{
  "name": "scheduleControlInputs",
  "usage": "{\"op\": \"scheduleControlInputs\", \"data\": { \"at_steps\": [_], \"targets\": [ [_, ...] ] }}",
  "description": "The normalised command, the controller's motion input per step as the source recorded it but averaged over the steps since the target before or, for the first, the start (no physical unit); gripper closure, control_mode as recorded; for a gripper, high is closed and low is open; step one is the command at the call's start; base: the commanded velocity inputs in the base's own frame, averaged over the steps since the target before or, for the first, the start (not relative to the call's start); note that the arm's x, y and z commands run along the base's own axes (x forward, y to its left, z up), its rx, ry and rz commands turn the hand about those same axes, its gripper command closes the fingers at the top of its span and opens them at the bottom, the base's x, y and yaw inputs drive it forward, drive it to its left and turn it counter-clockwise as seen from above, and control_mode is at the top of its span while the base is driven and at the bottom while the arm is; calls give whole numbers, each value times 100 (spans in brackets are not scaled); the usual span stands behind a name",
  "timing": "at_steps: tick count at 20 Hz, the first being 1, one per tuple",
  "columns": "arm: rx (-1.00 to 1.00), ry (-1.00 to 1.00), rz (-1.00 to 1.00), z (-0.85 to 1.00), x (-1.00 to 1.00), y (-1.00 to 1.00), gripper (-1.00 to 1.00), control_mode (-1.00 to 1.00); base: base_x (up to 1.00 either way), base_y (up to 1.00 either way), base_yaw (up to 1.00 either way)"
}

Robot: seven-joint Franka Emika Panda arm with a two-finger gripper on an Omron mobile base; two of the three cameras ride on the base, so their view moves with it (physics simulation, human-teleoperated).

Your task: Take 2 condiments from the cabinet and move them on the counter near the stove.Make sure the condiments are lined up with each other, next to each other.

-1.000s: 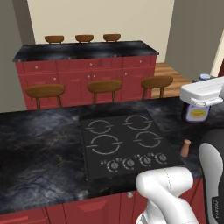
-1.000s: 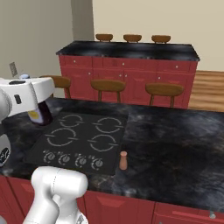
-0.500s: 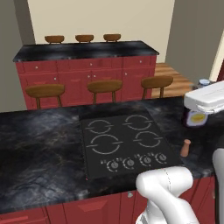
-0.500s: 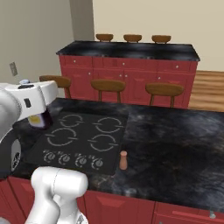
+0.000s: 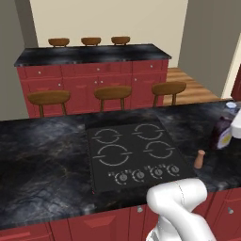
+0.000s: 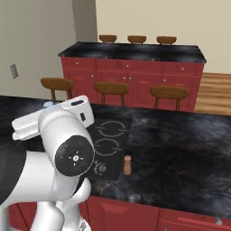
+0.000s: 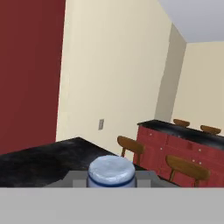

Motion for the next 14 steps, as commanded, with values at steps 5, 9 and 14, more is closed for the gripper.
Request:
{"op": "scheduleControlInputs", "data": {
  "at_steps": [5,9,14],
  "targets": [
    [-3,5,1,-32,0,-24,100,-100,0,0,0],
    [0,4,0,-39,4,-11,100,-100,0,0,0],
    [0,1,0,-59,12,-46,100,-100,0,0,0]
  ]
}}
